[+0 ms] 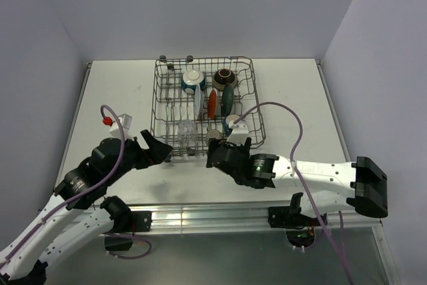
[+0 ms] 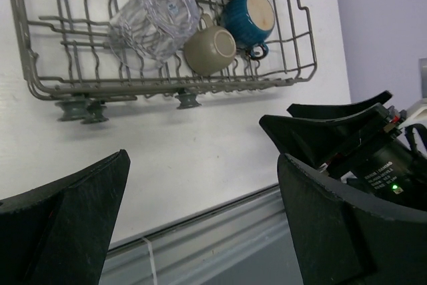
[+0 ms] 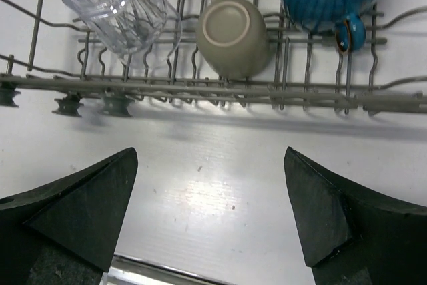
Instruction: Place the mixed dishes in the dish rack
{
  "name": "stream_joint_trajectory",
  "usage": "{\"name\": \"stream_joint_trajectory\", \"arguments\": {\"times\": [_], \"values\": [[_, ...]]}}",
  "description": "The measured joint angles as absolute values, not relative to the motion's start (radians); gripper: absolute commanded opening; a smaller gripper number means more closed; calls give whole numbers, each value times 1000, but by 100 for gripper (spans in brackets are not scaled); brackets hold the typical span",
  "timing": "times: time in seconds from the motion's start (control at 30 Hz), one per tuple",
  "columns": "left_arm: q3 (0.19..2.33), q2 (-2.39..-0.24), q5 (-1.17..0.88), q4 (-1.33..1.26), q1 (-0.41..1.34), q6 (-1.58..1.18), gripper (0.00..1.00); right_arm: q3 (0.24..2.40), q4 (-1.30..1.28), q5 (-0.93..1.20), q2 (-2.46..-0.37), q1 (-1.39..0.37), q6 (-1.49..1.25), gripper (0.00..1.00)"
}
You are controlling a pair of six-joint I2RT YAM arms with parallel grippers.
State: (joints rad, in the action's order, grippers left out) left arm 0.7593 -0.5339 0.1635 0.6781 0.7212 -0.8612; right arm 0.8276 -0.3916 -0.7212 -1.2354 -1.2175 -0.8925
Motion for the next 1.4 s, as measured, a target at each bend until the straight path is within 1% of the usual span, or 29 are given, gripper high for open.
{"name": "stream_joint_trajectory", "arguments": {"times": [0.17, 0.33, 0.43, 0.63, 0.8, 1.0, 1.13, 1.27, 1.4], "values": [[693, -457, 96, 669, 721, -903, 99, 726, -397, -721, -1144, -1260, -962, 98], [622, -358, 26, 659, 721, -945, 99, 599, -363, -714, -1008, -1295, -1010, 98], [589, -298, -27, 641, 721, -979, 99, 474, -268, -683, -888, -1299, -1009, 98], [487, -156, -136, 559, 721, -1062, 99, 199, 2, -612, -624, -1300, -997, 100], [399, -9, -184, 507, 721, -1131, 99, 75, 154, -583, -496, -1300, -985, 100], [329, -4, -228, 484, 721, -1174, 99, 44, 320, -551, -356, -1303, -953, 100], [327, -4, -257, 466, 721, -1171, 99, 44, 434, -533, -218, -1306, -933, 100], [327, -4, -314, 416, 721, -1166, 99, 44, 462, -530, -99, -1309, -904, 100], [266, -2, -415, 236, 721, -1197, 99, 44, 431, -532, -26, -1313, -880, 100]]}}
